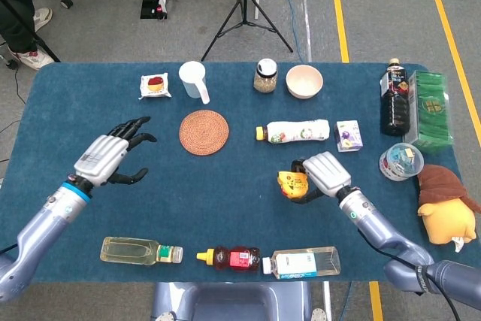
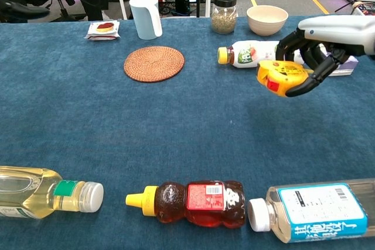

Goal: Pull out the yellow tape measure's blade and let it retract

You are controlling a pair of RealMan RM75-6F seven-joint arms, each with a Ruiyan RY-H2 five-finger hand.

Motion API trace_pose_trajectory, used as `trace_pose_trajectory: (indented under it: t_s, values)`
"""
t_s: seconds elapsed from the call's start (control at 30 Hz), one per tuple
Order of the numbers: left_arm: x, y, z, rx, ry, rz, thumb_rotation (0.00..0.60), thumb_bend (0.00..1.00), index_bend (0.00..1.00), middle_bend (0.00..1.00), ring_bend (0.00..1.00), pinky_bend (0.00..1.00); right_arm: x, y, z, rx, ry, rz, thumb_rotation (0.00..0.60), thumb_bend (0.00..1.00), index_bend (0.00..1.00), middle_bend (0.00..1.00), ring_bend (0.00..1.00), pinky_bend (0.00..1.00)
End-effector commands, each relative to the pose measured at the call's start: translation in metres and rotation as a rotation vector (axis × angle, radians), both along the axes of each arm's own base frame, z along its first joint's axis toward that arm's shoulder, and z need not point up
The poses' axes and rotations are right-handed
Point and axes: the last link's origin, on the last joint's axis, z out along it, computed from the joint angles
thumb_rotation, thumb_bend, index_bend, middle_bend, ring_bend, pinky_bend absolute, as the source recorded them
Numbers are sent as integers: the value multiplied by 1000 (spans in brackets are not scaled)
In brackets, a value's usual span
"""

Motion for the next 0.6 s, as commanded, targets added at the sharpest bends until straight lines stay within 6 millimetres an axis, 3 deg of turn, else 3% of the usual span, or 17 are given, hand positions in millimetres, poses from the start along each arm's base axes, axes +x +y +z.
trace_pose_trajectory:
  t_s: [0.03, 0.2, 0.6]
  values:
    - [-13, -9, 12, 23, -2, 28, 549, 340, 217, 16, 0, 90, -6, 0, -6, 5, 29, -3, 389, 180, 646, 676, 614, 570]
    - [-31, -21, 26, 57, 18, 53, 553, 338, 217, 16, 0, 89, -15, 0, -15, 9, 75, -9, 387, 180, 593, 631, 579, 545]
    - [-64, -38, 39, 91, 8, 128, 551, 332, 217, 16, 0, 90, -23, -1, -20, 7, 155, -15, 385, 176, 275, 377, 389, 449]
